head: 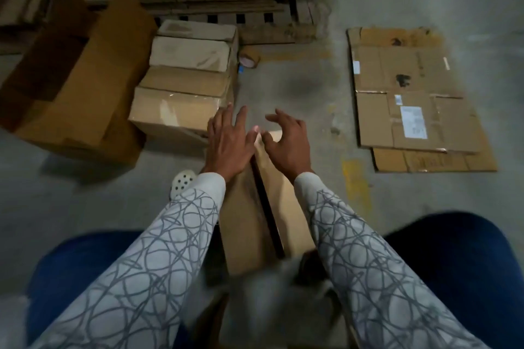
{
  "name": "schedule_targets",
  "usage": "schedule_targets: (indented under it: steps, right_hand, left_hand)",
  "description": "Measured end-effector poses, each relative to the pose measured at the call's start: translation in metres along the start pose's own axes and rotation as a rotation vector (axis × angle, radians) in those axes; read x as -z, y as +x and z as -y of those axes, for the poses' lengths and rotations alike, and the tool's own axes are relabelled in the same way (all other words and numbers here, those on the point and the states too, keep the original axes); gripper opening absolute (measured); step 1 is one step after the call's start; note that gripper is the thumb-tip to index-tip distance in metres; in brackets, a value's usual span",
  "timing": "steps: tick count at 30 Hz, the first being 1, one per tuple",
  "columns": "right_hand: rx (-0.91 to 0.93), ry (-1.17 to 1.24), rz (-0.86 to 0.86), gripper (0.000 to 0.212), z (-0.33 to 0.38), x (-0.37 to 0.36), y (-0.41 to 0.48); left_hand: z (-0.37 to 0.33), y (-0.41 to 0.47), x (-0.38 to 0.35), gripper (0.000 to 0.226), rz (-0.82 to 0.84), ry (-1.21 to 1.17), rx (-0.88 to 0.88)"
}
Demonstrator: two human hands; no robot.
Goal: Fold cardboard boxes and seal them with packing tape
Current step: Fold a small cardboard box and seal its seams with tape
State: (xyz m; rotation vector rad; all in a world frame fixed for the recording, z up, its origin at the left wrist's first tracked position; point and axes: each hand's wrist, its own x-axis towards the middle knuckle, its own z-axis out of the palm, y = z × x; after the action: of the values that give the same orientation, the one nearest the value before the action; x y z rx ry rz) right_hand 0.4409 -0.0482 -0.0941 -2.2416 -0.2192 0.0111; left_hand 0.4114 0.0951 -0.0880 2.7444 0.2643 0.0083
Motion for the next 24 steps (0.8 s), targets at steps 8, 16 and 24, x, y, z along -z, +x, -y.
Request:
schedule_targets:
  steps: [8, 16, 24]
  right_hand:
    - [0.011, -0.082, 0.037, 0.046, -0.09, -0.147, 0.262]
    - [-0.188, -0.18, 0.033, 0.064, -0.146, -0.253, 0.391]
    - [-0.025, -0.395, 0.272, 0.07, -0.192, -0.297, 0.494]
  left_hand:
    - [0.081, 0.241, -0.118, 0.068, -0.079, -0.076, -0.006]
    - [0.121, 0.323, -0.19, 0.077, -0.038, -0.396, 0.003]
    - [0.121, 0.355, -0.193, 0.092, 0.039, -0.727, 0.223]
